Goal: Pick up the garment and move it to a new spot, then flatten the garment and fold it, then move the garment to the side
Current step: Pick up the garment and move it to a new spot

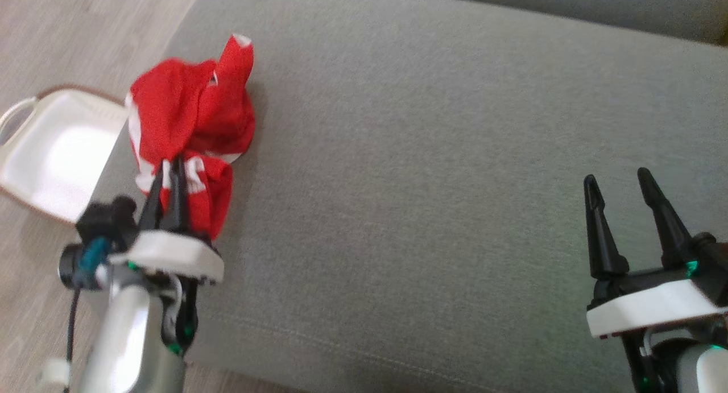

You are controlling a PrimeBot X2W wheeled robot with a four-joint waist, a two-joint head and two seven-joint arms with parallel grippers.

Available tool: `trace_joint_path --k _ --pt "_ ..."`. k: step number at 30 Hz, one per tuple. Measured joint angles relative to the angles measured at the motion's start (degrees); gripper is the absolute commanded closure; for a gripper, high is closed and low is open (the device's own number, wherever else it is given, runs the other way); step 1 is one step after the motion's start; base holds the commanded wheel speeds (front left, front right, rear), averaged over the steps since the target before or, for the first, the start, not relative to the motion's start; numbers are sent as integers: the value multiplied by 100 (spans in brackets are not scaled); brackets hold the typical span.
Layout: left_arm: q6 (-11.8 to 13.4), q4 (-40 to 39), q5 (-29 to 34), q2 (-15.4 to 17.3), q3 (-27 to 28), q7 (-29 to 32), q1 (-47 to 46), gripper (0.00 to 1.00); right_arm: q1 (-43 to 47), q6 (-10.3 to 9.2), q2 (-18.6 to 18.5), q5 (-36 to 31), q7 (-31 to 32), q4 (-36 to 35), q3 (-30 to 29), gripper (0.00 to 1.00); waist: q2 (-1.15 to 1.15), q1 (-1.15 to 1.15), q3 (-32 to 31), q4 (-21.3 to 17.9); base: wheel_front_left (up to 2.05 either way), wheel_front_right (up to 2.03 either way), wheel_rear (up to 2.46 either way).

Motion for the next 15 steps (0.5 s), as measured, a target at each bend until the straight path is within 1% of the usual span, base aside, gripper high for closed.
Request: trace_joint_path --k 3,7,10,14,15 --pt "43 -654 1 -3 -143 55 480 100 46 0 20 66 -74 21 16 0 0 0 -171 -174 0 0 0" --pt "22 -1406 21 -27 -459 359 832 100 167 0 23 254 -122 38 -24 0 0 0 -299 -475 0 0 0" --pt "-62 -1659 33 -65 -793 554 952 100 187 0 27 309 -166 63 -8 0 0 0 -312 -745 0 0 0" --pt "-212 -1724 36 -142 -1227 673 912 100 165 0 29 353 -243 75 62 0 0 0 -236 -1174 0 0 0" --pt "-218 -1720 36 -158 -1323 675 883 100 149 0 30 357 -274 86 73 0 0 0 -203 -1293 0 0 0"
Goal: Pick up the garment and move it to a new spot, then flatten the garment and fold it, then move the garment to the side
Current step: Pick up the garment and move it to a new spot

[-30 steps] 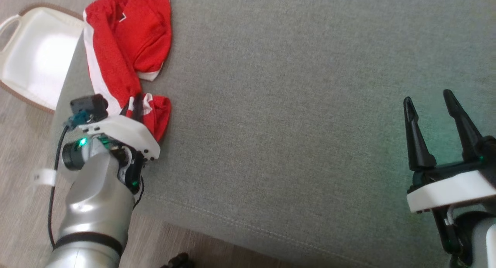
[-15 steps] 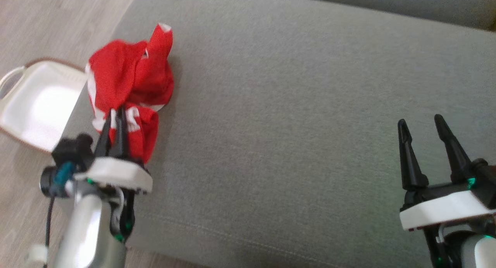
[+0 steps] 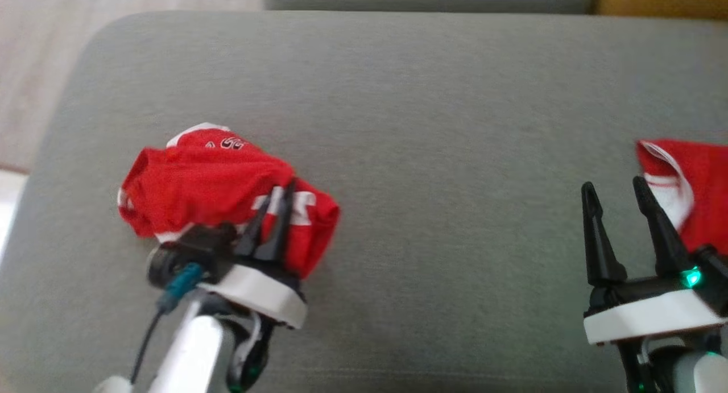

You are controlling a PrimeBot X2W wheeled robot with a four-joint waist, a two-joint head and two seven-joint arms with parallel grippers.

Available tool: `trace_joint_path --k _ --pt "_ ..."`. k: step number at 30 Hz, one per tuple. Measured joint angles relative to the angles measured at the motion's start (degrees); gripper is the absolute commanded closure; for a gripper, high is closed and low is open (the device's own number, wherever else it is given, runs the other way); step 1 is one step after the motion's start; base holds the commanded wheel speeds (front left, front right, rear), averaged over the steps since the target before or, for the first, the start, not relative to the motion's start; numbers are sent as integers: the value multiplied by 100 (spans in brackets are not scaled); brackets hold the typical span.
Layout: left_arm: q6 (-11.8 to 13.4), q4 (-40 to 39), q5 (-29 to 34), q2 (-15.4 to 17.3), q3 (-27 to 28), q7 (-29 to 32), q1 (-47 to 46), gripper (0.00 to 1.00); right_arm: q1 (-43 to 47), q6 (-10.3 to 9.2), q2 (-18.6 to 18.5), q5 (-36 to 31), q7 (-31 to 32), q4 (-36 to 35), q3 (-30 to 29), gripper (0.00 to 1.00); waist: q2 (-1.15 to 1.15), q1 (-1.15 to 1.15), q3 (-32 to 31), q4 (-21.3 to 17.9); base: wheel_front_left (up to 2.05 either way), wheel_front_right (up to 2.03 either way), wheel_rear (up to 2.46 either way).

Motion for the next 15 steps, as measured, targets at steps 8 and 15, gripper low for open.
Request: trace_joint_path --k 8,15 --pt "-158 326 -91 -52 -839 18 -1039 100 -391 0 0 156 -214 103 103 0 0 0 432 -1058 0 0 0" --pt "-122 710 -353 -79 -1458 -18 -1618 100 -471 0 -1 318 -457 296 187 0 0 0 894 -1818 0 0 0"
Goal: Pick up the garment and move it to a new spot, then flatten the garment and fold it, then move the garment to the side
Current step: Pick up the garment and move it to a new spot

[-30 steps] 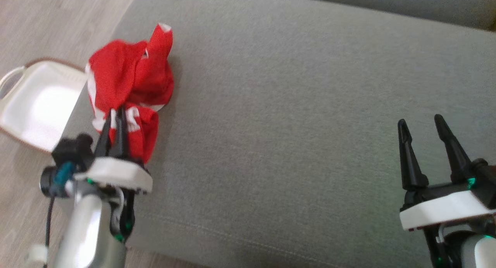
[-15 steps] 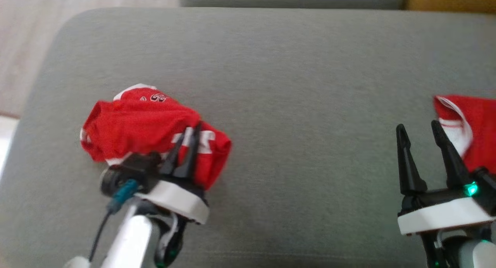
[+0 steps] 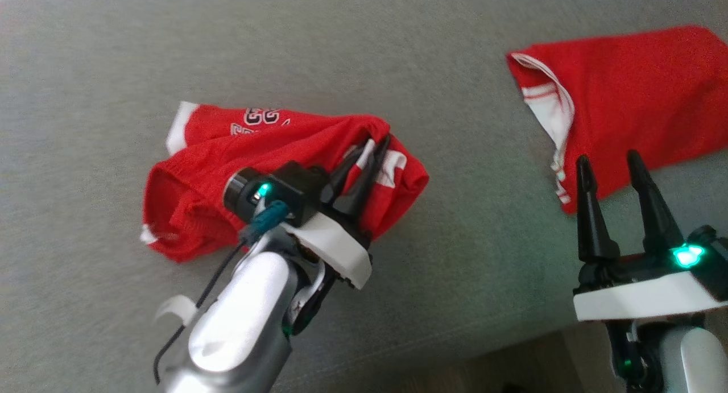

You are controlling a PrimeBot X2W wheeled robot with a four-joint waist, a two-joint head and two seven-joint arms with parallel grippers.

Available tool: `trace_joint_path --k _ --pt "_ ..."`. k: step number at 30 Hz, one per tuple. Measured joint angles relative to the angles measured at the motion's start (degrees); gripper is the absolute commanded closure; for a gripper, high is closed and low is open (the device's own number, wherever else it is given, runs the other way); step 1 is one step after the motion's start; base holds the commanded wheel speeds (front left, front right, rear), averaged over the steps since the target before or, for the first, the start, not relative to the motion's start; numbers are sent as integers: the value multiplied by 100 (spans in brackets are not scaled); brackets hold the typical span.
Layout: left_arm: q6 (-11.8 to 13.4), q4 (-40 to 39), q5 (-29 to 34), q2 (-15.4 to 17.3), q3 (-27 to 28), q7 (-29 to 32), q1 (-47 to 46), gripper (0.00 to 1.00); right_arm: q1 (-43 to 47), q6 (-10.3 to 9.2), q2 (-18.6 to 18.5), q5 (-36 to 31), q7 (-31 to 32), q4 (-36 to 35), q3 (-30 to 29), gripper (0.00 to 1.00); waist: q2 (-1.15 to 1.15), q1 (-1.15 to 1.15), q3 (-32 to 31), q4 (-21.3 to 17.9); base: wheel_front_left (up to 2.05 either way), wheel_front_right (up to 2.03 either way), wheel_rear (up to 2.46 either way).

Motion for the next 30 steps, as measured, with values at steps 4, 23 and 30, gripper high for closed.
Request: trace_joint_path --k 4,23,30 --pt "44 388 -59 3 -283 8 -144 100 -91 0 0 91 -153 136 25 0 0 0 345 -339 0 0 0" --pt "740 -265 237 308 100 -658 -61 0 -170 0 1 -305 48 291 -68 0 0 0 45 476 0 0 0" --pt "1191 -697 182 582 894 -695 590 0 -102 0 0 -397 243 187 -167 0 0 0 -252 1025 0 0 0"
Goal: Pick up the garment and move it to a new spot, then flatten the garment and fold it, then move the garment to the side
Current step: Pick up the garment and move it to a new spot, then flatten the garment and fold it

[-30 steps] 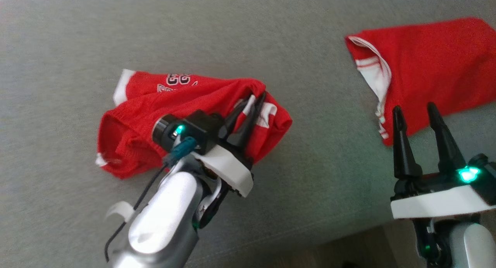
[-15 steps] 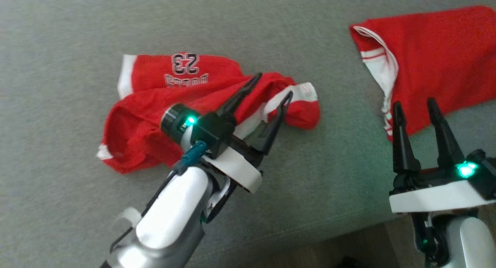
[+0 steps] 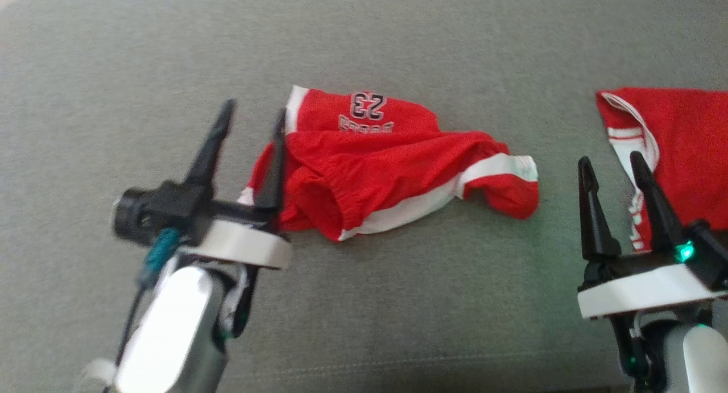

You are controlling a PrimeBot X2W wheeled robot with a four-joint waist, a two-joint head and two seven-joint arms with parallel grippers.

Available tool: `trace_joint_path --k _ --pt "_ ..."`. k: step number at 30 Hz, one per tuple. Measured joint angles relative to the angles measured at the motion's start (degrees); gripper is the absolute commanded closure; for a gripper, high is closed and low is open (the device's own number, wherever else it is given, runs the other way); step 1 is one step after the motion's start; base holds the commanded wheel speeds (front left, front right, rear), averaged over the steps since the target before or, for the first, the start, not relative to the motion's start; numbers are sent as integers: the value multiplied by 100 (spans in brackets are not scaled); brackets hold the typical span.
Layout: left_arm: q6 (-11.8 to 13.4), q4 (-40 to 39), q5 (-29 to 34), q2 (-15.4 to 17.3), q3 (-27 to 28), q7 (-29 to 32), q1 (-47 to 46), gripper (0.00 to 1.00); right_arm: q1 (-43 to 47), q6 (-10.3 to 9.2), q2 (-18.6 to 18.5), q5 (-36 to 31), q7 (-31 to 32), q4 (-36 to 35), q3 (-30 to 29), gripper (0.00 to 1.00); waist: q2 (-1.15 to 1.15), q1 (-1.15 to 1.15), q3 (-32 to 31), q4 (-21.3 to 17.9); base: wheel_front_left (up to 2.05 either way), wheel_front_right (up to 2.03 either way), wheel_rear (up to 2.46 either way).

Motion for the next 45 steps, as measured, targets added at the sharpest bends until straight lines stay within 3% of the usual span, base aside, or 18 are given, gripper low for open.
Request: trace_joint_path --k 6,12,24,45 --pt "209 -267 13 101 494 -1 673 0 188 0 1 -105 126 -26 -45 0 0 0 -227 350 0 0 0" --pt "198 -310 32 137 624 -1 1195 0 300 0 0 -125 200 -54 -71 0 0 0 -501 514 0 0 0" --pt "99 -235 121 213 623 -1 1578 0 720 0 1 -126 277 -57 -116 0 0 0 -889 493 0 0 0" --pt "-4 -109 222 215 541 -1 1647 0 761 0 2 -97 285 -129 -163 0 0 0 -879 484 0 0 0"
